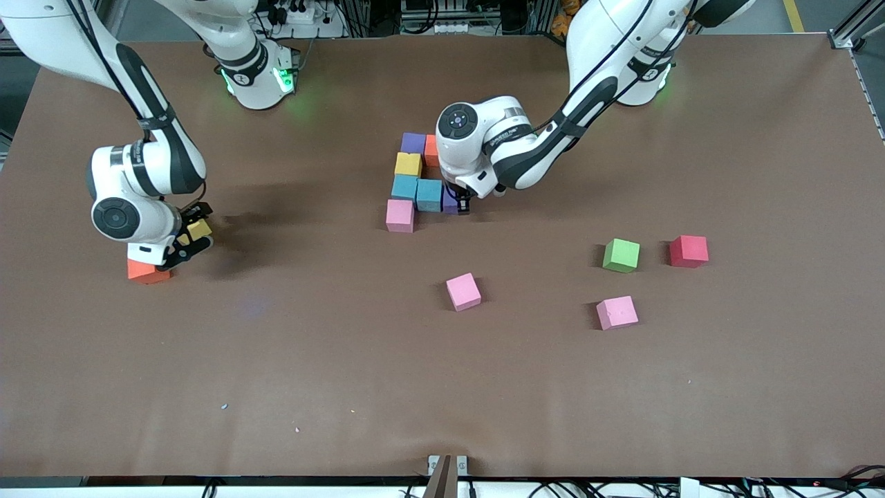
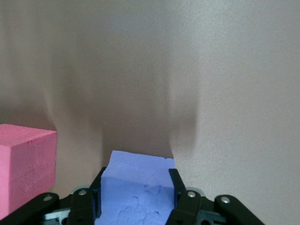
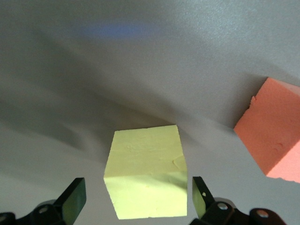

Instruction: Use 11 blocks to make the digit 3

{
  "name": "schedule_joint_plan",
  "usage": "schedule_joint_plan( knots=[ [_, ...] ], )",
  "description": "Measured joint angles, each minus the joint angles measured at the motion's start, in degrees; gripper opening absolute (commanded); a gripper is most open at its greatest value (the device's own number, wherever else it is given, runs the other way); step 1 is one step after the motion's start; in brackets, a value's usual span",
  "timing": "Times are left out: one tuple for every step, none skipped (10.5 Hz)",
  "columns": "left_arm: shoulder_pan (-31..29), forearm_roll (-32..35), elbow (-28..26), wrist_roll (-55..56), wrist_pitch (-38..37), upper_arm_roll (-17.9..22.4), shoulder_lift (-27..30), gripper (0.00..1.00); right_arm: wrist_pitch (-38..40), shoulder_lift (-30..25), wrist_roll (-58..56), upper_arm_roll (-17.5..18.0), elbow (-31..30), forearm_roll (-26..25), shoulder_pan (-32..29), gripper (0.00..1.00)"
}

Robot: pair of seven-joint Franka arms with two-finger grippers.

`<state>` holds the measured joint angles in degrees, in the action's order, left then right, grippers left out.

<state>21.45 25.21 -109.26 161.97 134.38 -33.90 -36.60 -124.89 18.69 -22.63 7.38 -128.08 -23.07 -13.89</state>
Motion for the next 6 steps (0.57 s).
schedule_joint_plan(
  knots=[
    [0.00, 0.00, 0.12, 0.00, 0.07, 0.00, 0.00, 0.00, -0.40, 0.54, 0.00, -0.17, 0.00, -0.62, -0.35, 1.00],
    [0.00, 0.00, 0.22, 0.00, 0.17, 0.00, 0.00, 0.00, -0.94, 1.25, 0.00, -0.33, 0.00, -0.85, -0.75, 0.98],
    [0.00, 0.00, 0.27, 0.00, 0.26, 0.01, 0.00, 0.00, -1.46, 1.93, -0.01, -0.40, 0.00, -0.93, -0.98, 0.85],
    [0.00, 0.00, 0.29, 0.00, 0.34, 0.01, -0.01, 0.02, -1.94, 2.54, -0.01, -0.40, 0.00, -0.95, -1.04, 0.58],
    [0.04, 0.00, 0.30, 0.00, 0.38, 0.00, -0.01, 0.03, -2.41, 3.05, -0.01, -0.40, 0.00, -0.95, -1.06, 0.29],
    [0.20, 0.00, 0.30, 0.00, 0.39, 0.00, -0.04, 0.04, -2.62, 3.32, -0.01, -0.39, 0.01, -0.98, -1.06, 0.07]
  ],
)
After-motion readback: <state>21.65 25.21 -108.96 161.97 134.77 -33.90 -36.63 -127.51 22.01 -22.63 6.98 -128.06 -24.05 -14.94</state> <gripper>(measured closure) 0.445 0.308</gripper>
